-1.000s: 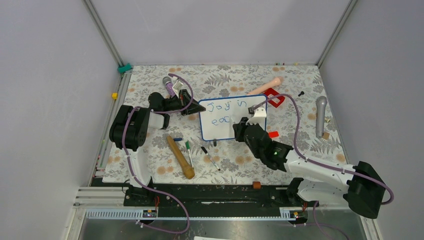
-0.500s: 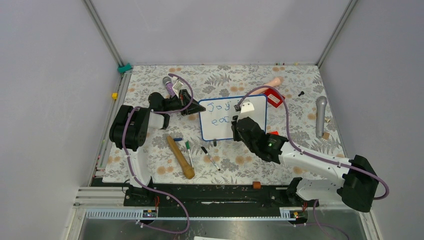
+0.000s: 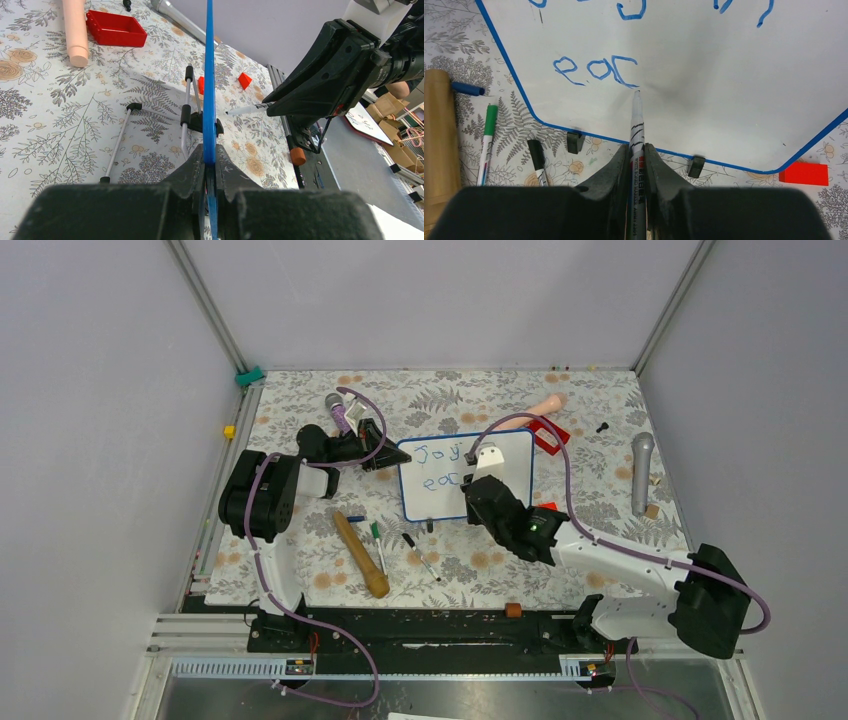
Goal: Write a sentence on the whiteboard
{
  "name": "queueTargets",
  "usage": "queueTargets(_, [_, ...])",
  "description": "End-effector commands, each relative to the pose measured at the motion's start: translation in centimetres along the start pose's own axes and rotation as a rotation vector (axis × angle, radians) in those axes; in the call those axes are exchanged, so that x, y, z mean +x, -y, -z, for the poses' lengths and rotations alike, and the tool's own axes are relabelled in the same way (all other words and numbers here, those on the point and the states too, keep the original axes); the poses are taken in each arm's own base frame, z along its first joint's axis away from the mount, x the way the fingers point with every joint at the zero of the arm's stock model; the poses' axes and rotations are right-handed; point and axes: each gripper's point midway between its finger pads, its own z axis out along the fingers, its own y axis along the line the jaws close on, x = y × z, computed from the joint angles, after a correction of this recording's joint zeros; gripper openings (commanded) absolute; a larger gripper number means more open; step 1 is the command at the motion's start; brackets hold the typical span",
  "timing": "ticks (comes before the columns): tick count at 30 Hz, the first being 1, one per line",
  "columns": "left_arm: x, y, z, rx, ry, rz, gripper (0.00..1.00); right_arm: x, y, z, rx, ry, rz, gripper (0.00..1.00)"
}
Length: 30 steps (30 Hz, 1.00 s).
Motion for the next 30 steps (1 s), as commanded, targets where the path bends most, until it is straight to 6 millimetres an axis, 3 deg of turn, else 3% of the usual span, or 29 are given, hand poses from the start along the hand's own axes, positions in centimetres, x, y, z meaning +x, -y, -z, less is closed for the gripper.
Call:
queueTargets(1, [2.9, 0.9, 0.2, 0.103, -0.099, -0.085, 0.00, -2.6, 0.4, 0.0, 0.047, 0.059, -0.014, 0.00])
queueTargets(30, [3.0, 0.9, 0.2, 0.103, -0.100, -0.080, 0.00, -3.8, 0.2, -1.3, 0.095, 0.059, 0.016, 0.00])
